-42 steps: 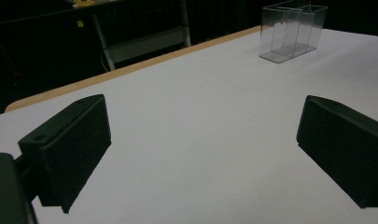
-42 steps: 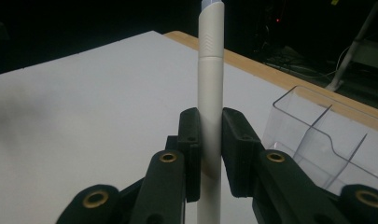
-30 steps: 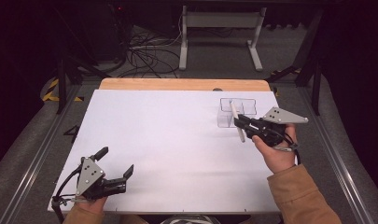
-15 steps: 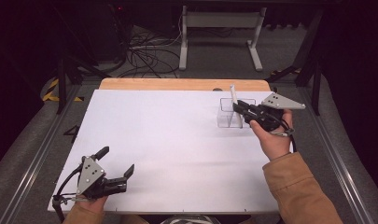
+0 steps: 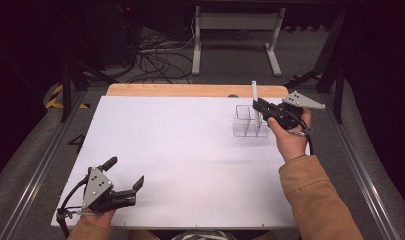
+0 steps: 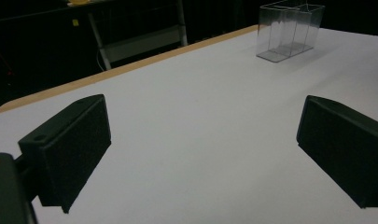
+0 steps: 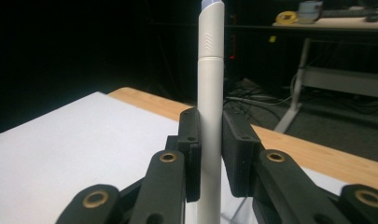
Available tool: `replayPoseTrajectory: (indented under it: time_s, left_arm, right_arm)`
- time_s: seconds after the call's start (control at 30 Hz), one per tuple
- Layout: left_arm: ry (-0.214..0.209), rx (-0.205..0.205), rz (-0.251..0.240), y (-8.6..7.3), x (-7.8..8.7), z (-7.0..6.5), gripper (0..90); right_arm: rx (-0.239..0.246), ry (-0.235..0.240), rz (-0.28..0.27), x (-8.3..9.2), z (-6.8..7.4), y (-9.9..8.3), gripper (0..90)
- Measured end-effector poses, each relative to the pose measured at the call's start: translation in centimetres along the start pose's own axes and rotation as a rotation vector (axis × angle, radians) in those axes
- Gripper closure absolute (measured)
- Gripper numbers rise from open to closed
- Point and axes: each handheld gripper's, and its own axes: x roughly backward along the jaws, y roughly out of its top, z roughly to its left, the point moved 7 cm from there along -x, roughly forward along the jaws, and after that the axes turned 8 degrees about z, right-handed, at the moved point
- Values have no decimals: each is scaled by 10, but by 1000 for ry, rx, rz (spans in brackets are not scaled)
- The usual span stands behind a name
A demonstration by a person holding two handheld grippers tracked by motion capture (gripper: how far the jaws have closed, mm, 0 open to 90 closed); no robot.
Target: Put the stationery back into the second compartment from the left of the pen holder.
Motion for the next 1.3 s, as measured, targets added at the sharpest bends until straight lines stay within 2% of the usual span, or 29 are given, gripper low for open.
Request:
replayPoseTrajectory:
  time_s: [0.2,0.3,0.43,0.9,1.3]
  left_arm:
    - [-2,3,2,0,0,0,38]
    - [-2,3,1,0,0,0,38]
    - [-4,3,3,-1,0,0,38]
    - [-6,3,3,-1,0,1,38]
    - [-7,2,3,-1,0,1,37]
  right_arm:
    - [-47,-30,-37,-7,-13,2,786]
    - [-46,-55,-51,-11,-19,1,786]
    - [-26,-114,-51,-16,-26,0,786]
    - [-55,-154,-43,-29,-39,-8,786]
    - [-44,-145,-33,-39,-40,-13,786]
